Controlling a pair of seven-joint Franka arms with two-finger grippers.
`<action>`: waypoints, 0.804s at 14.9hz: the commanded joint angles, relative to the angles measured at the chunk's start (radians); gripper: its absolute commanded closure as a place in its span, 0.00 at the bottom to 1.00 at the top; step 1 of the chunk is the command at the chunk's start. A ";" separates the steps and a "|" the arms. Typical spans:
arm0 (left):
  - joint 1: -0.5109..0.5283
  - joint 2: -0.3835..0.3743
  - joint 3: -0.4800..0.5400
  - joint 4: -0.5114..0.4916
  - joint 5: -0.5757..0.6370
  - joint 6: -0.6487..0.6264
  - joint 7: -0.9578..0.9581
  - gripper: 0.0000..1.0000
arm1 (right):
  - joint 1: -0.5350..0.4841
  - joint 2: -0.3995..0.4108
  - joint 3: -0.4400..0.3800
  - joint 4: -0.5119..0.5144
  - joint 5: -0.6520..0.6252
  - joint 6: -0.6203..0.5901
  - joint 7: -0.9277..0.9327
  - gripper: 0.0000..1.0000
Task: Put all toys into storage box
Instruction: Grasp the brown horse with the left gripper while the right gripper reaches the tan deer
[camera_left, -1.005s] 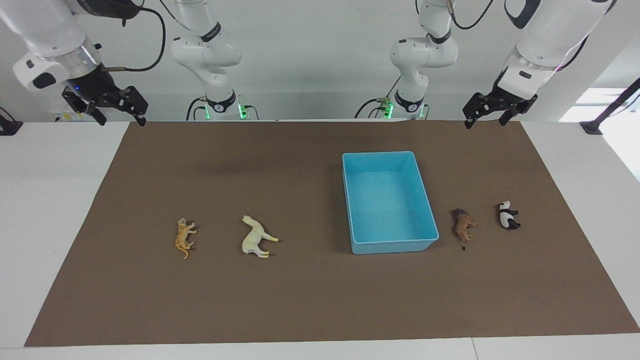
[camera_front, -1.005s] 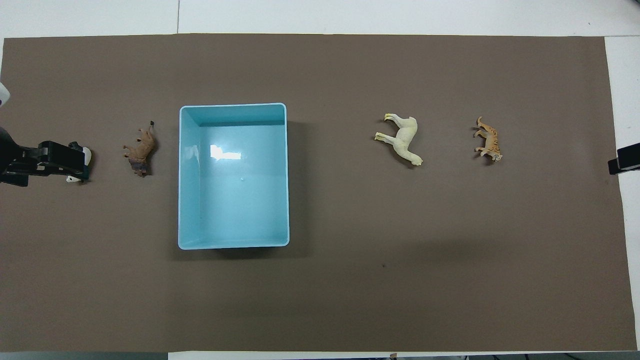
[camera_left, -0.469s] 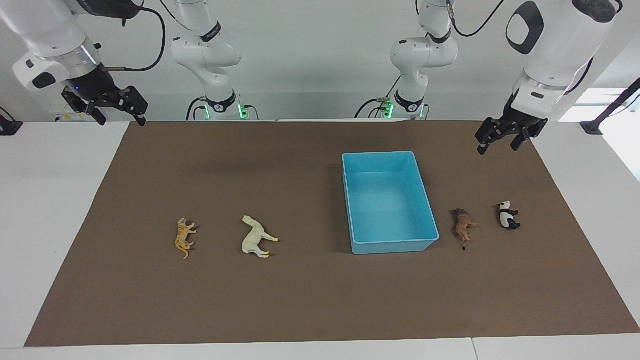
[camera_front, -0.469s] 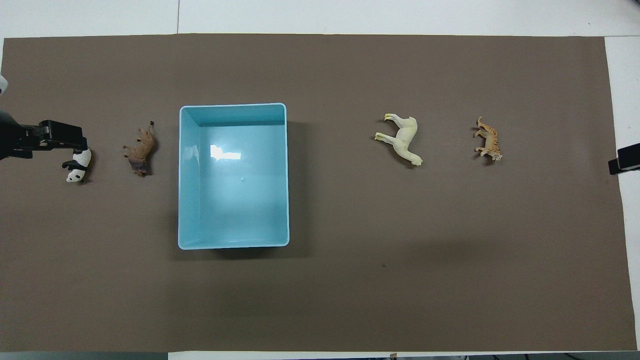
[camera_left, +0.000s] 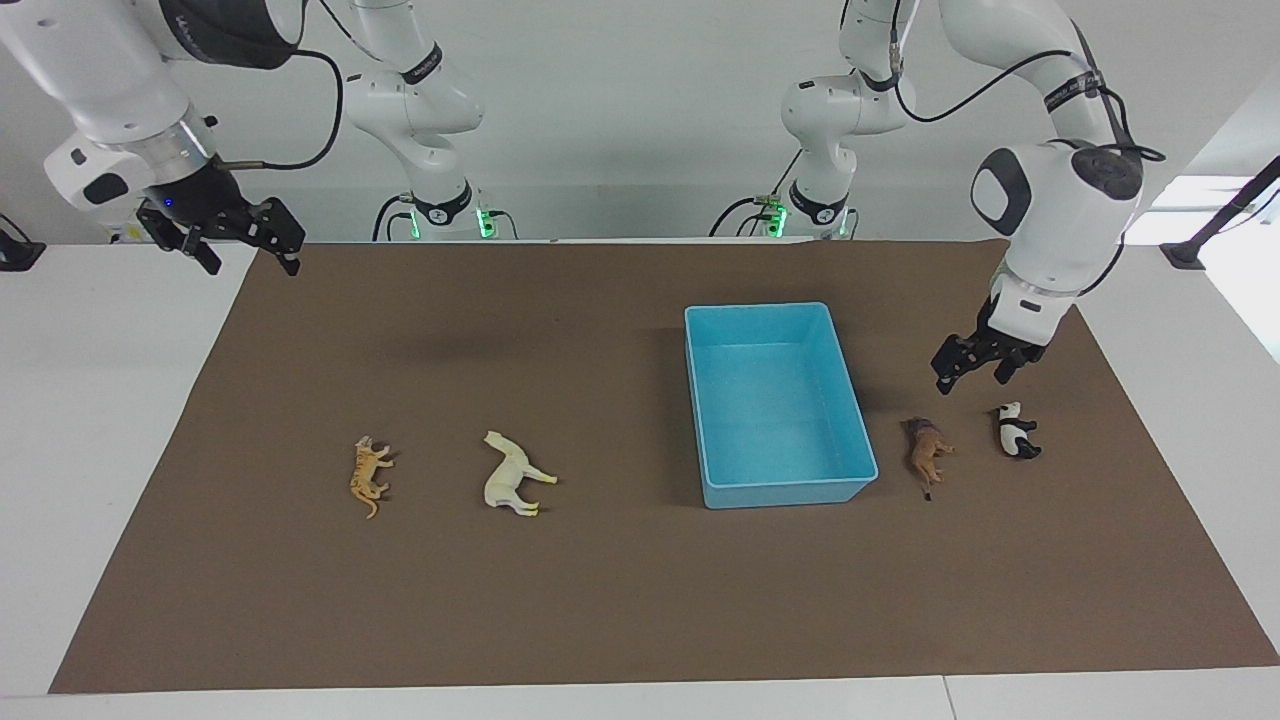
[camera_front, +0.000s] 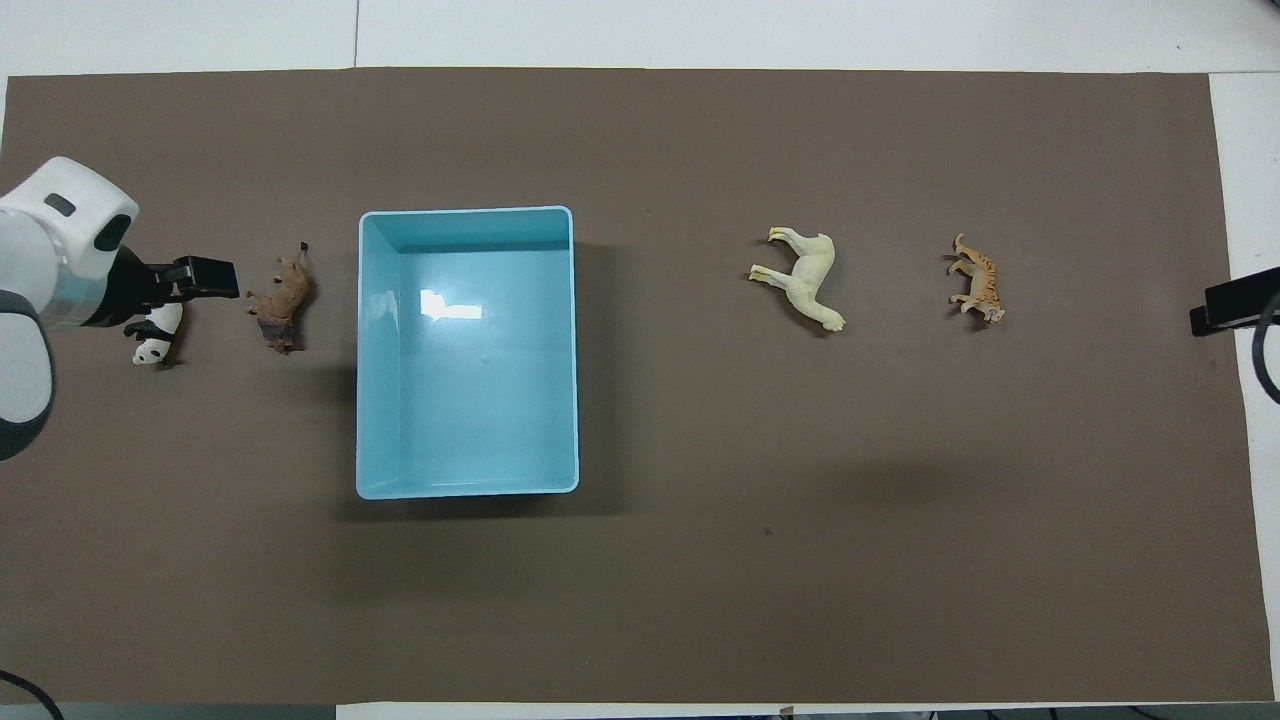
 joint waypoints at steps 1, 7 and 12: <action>-0.005 0.008 -0.004 -0.117 0.007 0.163 -0.046 0.00 | -0.003 0.056 0.006 -0.058 -0.003 0.094 -0.016 0.00; -0.005 0.062 -0.004 -0.181 0.007 0.277 -0.111 0.00 | 0.044 0.206 0.007 -0.126 -0.001 0.347 -0.021 0.00; 0.008 0.155 -0.004 -0.152 0.009 0.341 0.010 0.09 | 0.070 0.291 0.007 -0.168 -0.002 0.521 -0.045 0.00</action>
